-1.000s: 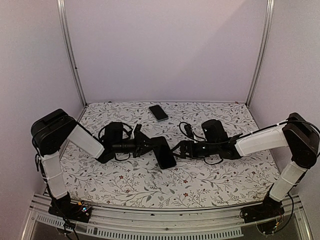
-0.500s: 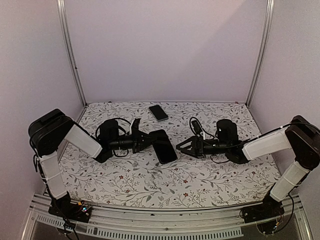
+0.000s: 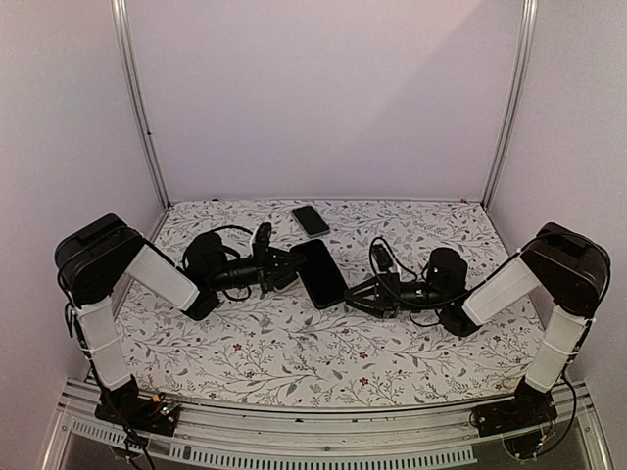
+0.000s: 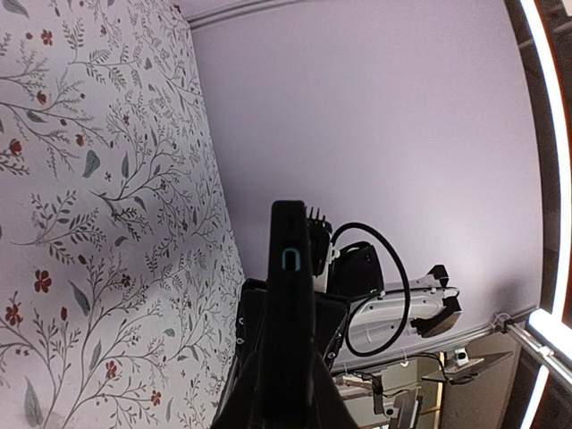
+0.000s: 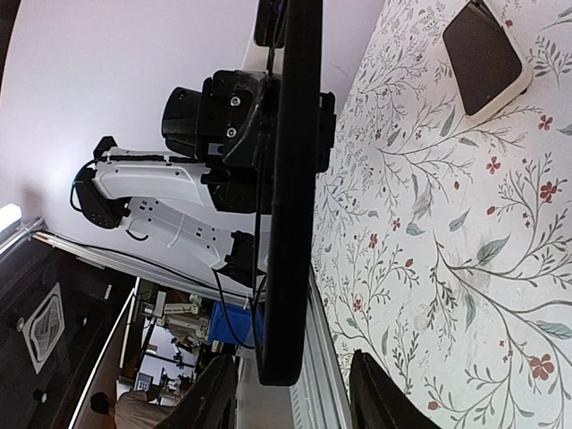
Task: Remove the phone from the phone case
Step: Remove the bottom right corner of the phone case from the phone.
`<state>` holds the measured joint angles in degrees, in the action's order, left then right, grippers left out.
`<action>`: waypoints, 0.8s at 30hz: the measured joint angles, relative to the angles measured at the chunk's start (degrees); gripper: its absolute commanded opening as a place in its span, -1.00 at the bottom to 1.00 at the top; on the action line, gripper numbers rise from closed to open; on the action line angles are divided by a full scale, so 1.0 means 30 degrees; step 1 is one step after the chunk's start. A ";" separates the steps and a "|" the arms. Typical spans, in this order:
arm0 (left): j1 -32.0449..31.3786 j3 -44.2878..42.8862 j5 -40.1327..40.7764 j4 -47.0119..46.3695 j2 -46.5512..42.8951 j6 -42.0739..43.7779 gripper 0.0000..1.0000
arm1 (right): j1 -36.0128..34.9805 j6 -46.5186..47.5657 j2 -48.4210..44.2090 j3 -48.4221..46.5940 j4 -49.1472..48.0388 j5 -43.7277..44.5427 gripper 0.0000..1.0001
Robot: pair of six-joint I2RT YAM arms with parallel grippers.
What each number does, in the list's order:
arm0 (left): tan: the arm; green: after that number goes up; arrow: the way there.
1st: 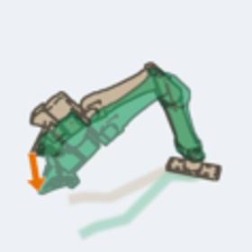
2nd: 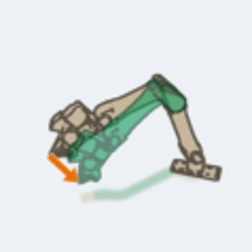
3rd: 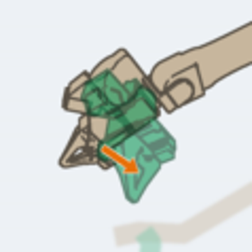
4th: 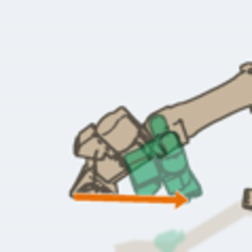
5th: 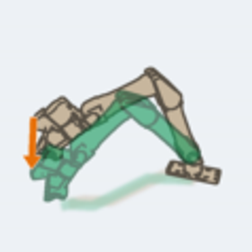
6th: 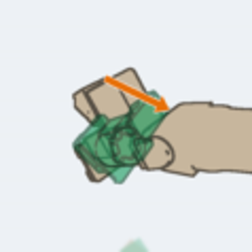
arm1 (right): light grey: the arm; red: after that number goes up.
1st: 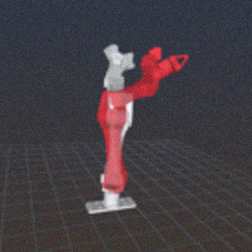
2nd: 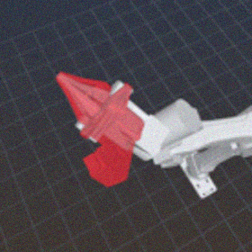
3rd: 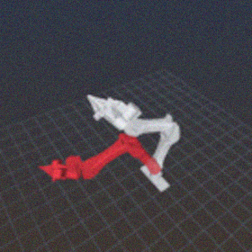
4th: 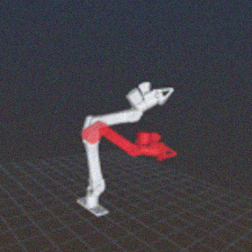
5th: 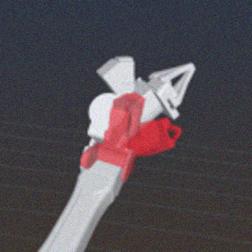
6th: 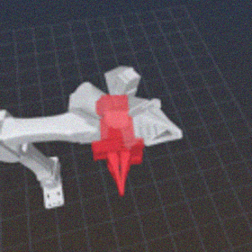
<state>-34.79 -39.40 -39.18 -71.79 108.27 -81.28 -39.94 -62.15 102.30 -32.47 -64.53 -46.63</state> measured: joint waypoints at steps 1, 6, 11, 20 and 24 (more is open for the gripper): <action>0.0000 0.0007 -0.0022 -0.0146 0.0000 -0.0131 -1.00 | 0.0000 -0.0328 0.0153 0.0058 -0.0554 -0.0066 -0.21; 0.0000 0.0007 -0.0095 -0.0678 0.0000 -0.0503 -1.00 | 0.0000 -0.1880 0.0641 0.0386 -0.3206 -0.0211 -0.33; -0.0007 0.0007 -0.0168 -0.0911 0.0000 -0.0656 -1.00 | 0.0036 -0.2528 0.0678 0.0401 -0.4189 -0.0219 -0.46; -0.0146 0.0007 -0.0240 -0.1253 0.0000 -0.1020 -1.00 | 0.0073 -0.2667 0.0670 0.0393 -0.4306 -0.0226 -0.76; -0.0197 0.0000 -0.0240 -0.1428 0.0000 -0.1071 -1.00 | 0.0073 -0.2623 0.0554 0.0393 -0.4095 -0.0255 -0.90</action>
<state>-35.38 -39.40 -39.90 -76.07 108.27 -84.49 -39.72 -70.02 103.96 -31.29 -76.82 -47.40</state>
